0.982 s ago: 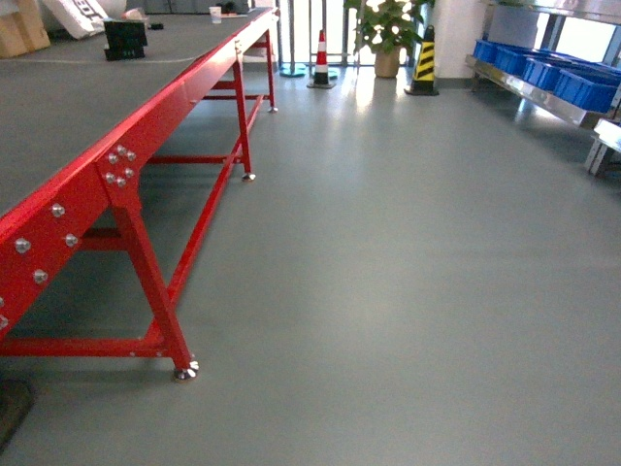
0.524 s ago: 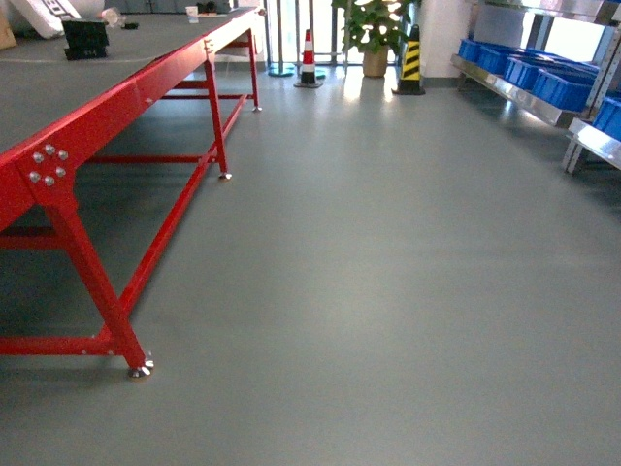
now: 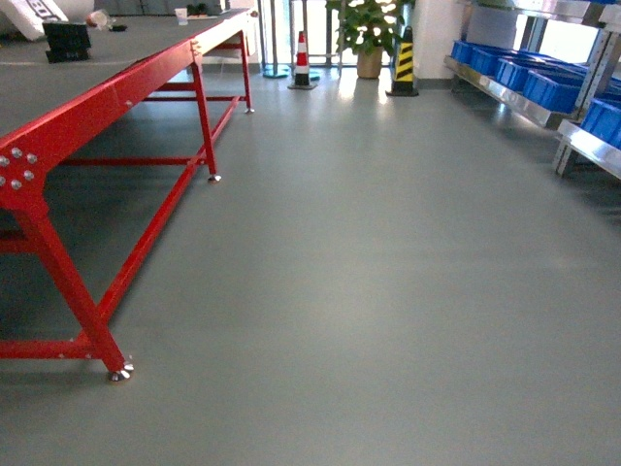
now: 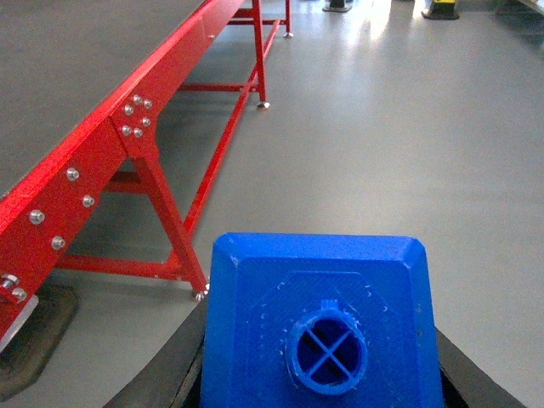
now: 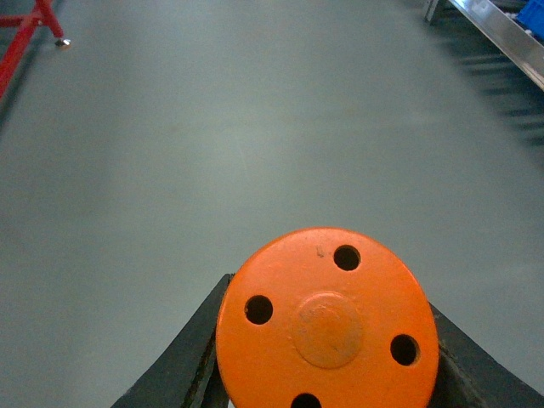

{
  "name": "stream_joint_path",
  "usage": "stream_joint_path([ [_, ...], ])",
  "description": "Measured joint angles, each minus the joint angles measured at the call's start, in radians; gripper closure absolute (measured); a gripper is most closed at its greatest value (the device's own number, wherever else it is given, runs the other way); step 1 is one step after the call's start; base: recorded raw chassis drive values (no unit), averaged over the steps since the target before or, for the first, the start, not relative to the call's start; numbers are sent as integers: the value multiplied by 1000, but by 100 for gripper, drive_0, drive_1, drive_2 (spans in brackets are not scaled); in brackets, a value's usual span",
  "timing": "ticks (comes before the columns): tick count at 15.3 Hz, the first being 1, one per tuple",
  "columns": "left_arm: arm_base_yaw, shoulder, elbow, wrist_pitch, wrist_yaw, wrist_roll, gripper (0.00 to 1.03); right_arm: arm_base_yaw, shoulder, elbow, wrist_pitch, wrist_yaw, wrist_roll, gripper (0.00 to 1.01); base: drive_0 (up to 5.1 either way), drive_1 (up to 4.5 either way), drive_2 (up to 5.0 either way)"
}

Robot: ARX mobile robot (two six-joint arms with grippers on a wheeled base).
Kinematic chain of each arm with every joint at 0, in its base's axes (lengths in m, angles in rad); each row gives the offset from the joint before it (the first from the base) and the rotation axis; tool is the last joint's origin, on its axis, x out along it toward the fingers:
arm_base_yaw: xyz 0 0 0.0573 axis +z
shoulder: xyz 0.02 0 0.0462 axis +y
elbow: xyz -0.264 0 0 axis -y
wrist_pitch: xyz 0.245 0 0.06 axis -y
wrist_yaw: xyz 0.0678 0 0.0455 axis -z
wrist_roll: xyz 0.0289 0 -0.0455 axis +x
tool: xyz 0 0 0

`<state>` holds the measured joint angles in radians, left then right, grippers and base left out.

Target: Sort blue parts and orange caps into right shelf containers

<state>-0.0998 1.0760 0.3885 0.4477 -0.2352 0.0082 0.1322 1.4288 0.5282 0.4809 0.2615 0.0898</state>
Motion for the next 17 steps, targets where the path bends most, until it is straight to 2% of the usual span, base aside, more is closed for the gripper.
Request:
stream_joint_path([
  [17, 0, 5, 0, 0, 0, 0, 58, 0, 3, 4, -5, 0, 0, 58, -4, 429, -437],
])
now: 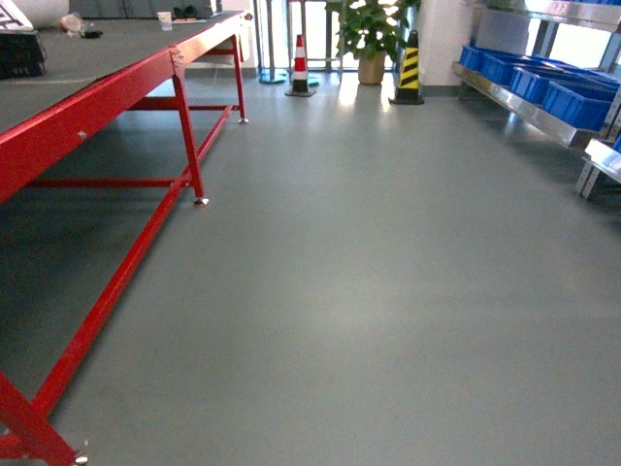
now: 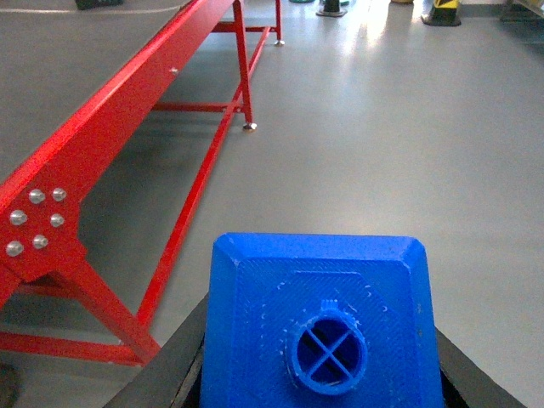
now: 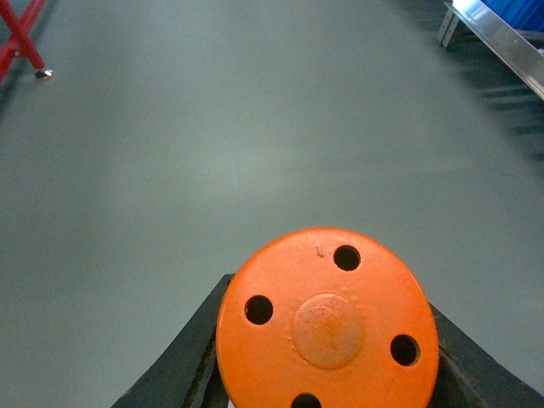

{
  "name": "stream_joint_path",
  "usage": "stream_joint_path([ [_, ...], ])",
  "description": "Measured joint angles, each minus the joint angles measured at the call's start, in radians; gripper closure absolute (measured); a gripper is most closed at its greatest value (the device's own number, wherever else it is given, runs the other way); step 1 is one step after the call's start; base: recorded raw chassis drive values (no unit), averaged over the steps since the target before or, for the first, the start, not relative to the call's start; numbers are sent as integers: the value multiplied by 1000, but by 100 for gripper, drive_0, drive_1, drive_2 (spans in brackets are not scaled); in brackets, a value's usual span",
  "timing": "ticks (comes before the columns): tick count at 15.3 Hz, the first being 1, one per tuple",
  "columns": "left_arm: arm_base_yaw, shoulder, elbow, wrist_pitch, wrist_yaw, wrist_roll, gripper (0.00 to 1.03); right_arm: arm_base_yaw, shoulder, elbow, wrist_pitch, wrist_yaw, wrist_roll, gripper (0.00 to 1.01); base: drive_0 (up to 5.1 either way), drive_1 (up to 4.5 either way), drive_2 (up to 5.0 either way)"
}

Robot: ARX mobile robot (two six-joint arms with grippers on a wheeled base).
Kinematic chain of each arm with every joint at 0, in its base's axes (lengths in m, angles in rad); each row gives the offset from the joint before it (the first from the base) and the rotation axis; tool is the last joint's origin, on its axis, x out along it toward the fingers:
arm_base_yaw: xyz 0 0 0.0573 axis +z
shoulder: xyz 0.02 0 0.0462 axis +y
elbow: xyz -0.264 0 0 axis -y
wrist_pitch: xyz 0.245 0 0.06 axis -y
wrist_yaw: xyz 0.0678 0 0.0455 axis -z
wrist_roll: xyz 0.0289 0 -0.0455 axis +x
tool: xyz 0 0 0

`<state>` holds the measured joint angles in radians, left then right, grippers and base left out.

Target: Sort blue parts and orange caps into right shelf containers

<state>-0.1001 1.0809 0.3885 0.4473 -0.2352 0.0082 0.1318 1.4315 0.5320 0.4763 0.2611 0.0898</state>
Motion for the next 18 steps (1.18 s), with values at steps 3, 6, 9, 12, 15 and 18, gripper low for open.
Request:
stream_joint_path([
  [3, 0, 1, -1, -5, 0, 0, 58, 1, 0, 0, 1, -1, 0, 58, 13, 446, -421],
  [6, 0, 1, -1, -5, 0, 0, 58, 0, 0, 0, 3, -2, 0, 58, 8, 441, -425],
  [9, 0, 1, -1, -6, 0, 0, 58, 0, 0, 0, -2, -2, 0, 58, -1, 432, -434],
  [12, 0, 1, -1, -3, 0, 0, 58, 0, 0, 0, 3, -1, 0, 58, 2, 436, -431],
  [15, 0, 1, -2, -2, -1, 0, 58, 0, 0, 0, 2, -1, 0, 58, -5, 428, -438],
  [18, 0, 1, -2, -2, 0, 0, 58, 0, 0, 0, -2, -1, 0, 58, -4, 429, -437],
])
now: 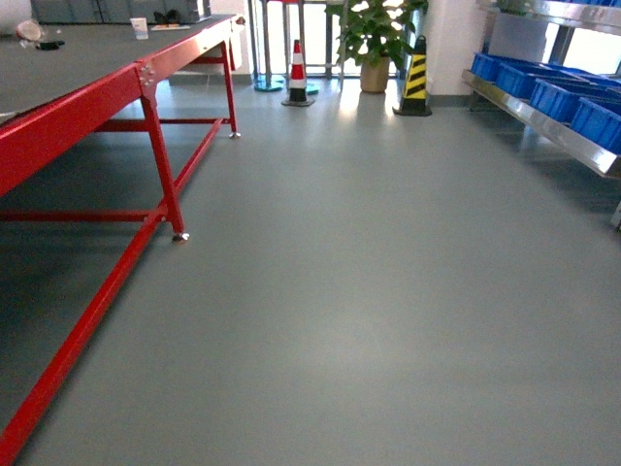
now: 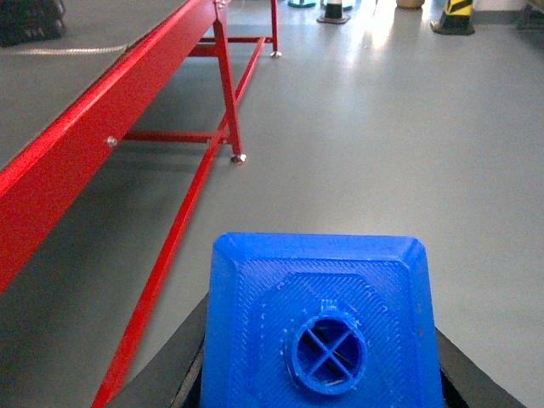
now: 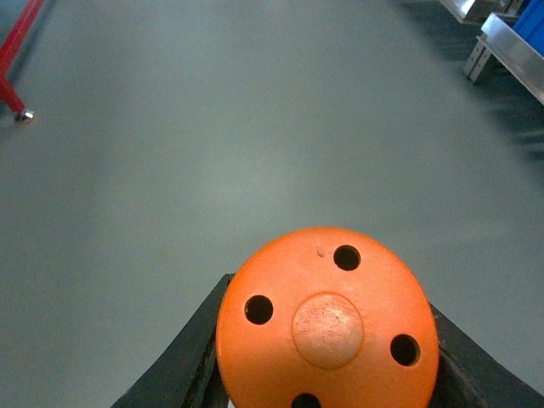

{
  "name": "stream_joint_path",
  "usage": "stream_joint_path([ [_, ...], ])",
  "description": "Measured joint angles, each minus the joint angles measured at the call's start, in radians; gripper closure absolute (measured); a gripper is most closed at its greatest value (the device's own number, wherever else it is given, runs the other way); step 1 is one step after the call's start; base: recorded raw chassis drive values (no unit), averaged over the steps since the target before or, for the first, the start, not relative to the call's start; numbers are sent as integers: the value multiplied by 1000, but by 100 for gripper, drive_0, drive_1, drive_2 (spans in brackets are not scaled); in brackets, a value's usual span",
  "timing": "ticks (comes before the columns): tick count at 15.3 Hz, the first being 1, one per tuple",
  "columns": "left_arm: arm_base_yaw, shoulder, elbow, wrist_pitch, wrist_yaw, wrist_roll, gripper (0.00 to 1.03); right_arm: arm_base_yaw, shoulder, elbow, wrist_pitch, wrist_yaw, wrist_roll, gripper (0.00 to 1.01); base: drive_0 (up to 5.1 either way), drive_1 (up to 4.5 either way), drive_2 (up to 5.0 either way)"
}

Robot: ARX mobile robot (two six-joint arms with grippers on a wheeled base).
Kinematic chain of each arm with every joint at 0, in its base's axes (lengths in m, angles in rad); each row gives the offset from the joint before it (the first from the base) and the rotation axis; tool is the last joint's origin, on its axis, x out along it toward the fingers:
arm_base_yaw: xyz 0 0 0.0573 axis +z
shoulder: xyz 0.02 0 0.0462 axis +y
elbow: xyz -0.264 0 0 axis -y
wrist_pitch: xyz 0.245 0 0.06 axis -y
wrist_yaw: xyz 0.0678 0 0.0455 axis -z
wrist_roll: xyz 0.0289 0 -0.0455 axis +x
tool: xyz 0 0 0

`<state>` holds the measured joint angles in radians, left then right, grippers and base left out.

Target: Sort blue parts and orange caps into right shelf containers

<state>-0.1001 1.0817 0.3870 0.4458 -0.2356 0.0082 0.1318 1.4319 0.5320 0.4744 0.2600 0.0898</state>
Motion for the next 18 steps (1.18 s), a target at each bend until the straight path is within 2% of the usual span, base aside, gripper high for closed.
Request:
stream_joint_path([
  [18, 0, 1, 0, -3, 0, 0, 59, 0, 0, 0, 2, -1, 0, 58, 5, 439, -428],
])
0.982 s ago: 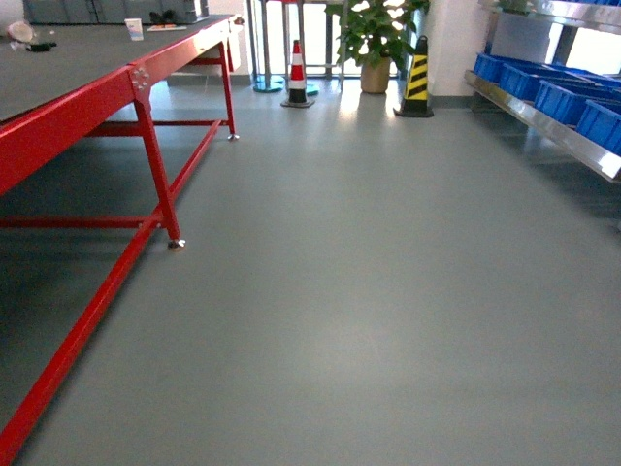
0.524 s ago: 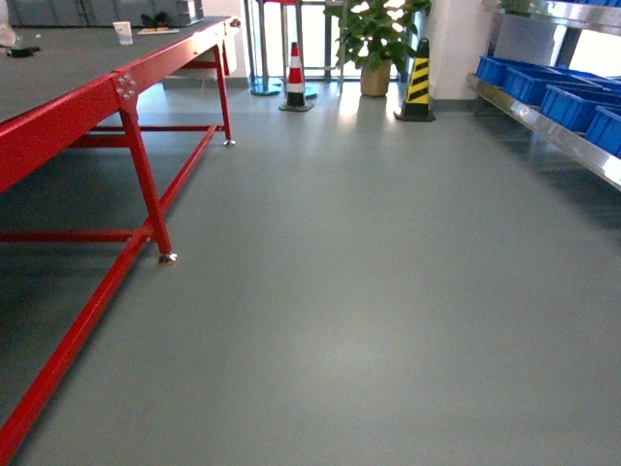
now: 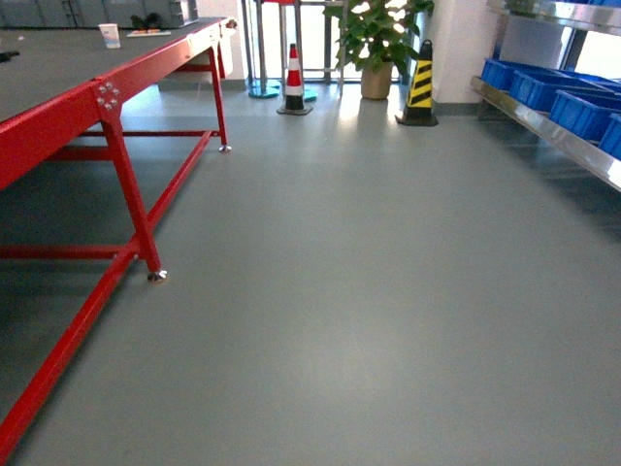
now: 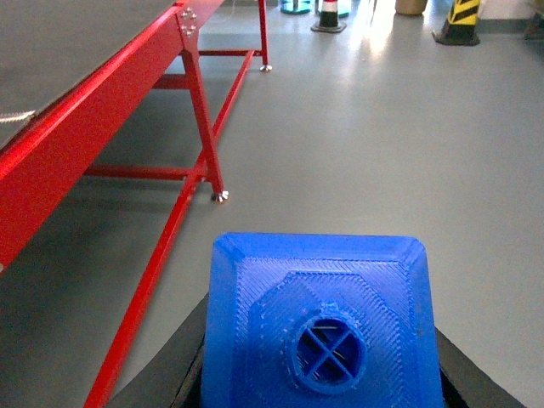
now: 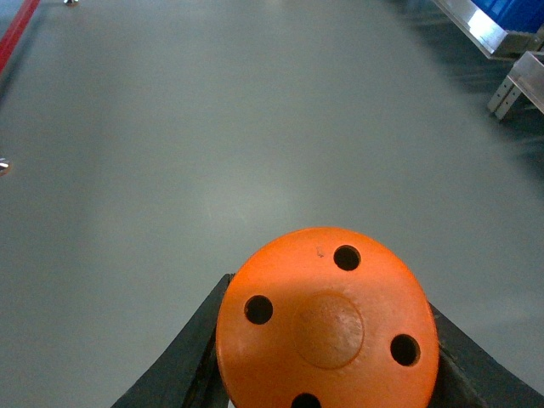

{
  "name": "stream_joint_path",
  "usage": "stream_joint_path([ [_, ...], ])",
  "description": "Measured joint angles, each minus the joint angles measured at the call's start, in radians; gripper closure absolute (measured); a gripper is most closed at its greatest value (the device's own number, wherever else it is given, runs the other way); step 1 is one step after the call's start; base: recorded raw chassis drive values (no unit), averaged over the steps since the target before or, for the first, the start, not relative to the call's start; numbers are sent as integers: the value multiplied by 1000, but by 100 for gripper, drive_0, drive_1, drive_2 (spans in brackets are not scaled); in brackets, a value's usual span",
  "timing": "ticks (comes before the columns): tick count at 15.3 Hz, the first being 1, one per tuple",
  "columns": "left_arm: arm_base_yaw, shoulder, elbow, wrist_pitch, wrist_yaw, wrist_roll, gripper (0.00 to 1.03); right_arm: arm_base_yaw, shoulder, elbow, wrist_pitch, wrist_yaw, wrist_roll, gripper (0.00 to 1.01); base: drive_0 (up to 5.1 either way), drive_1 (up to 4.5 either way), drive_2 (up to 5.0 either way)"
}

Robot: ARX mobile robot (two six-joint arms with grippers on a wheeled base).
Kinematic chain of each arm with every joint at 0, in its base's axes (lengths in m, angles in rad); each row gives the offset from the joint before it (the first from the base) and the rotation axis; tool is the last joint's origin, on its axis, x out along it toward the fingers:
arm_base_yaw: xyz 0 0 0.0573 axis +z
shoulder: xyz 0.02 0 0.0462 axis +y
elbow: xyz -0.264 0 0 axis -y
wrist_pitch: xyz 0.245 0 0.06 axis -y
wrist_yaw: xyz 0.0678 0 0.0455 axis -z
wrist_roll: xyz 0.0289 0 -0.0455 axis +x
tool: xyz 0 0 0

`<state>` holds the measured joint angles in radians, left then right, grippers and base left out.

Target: Sort blue parts and orange caps into right shelf containers

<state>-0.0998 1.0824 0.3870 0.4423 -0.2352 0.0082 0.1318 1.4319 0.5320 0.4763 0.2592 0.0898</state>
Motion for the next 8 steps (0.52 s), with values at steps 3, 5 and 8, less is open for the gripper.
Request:
stream_joint_path([
  [3, 0, 0, 0, 0, 0, 0, 59, 0, 0, 0, 1, 0, 0, 58, 9, 442, -425],
  [5, 0, -2, 0, -1, 0, 0, 59, 0, 0, 0, 2, 1, 0, 58, -1, 432, -435],
  [8, 0, 0, 0, -1, 0, 0, 59, 0, 0, 0, 2, 0, 0, 58, -1, 432, -435],
])
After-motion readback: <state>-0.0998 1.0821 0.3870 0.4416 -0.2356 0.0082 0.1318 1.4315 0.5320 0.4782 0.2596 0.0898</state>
